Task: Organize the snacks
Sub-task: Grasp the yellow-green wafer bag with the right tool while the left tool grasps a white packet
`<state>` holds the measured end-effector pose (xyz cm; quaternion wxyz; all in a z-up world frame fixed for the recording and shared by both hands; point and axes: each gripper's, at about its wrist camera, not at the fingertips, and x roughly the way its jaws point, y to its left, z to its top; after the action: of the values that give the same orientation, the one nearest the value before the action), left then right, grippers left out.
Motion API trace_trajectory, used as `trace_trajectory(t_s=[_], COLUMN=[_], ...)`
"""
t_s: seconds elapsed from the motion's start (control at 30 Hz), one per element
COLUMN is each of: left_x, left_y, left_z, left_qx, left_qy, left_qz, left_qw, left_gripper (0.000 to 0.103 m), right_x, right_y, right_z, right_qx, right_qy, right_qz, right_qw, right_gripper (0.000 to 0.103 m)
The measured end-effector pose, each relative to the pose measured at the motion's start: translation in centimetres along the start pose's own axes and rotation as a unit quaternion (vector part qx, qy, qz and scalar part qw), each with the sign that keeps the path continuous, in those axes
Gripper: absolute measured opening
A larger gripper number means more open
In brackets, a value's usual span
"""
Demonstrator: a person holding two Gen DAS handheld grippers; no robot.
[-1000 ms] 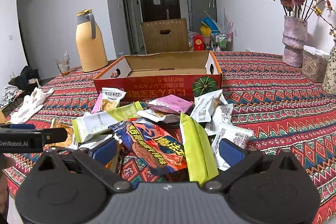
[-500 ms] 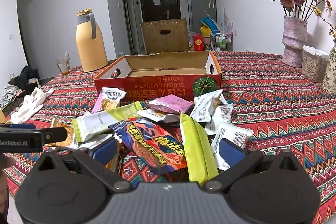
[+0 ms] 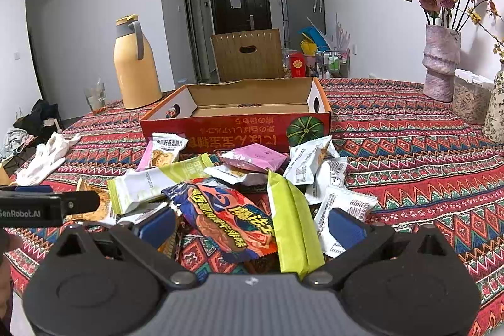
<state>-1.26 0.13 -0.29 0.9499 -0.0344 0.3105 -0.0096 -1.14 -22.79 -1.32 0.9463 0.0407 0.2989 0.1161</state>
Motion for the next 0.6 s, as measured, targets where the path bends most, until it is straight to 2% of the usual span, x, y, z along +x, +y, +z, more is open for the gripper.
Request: trace_trajectory(t_s=[0.27, 0.4, 0.47, 0.53, 0.6], left_x=[0.3, 1.0, 1.2, 1.5, 1.5], left_y=[0.2, 0.4, 0.4, 0.4, 0.5], left_z=[0.2, 0.5, 0.5, 0.5, 0.4], left_qx=[-0.001, -0.004, -0.006, -0.006, -0.005], left_qy=[0.000, 0.004, 0.006, 0.008, 0.009], left_qz=[0.001, 0.005, 0.005, 0.005, 0.005], left_qw=[1.0000, 1.0000, 1.0000, 0.9999, 0.9999], left_gripper=[0.103, 0.103, 0.103, 0.103, 0.103], right_x=[-0.5, -0.1, 0.5, 1.4, 2.3], right_y=[-1.0, -2.0, -2.6, -3.2, -3.6], right_z=[0.3, 0.5, 0.5, 0.4, 0.3], right_qx=[-0.001, -0.002, -0.005, -0.002, 0.003], right_qy=[-0.017, -0.016, -0.008, 0.006, 0.020], right_qz=[-0.009, -0.016, -0.014, -0.006, -0.002], right_qw=[1.000, 1.000, 1.000, 1.000, 1.000], right_gripper=[0.102, 0.094, 0.086, 0.070, 0.062])
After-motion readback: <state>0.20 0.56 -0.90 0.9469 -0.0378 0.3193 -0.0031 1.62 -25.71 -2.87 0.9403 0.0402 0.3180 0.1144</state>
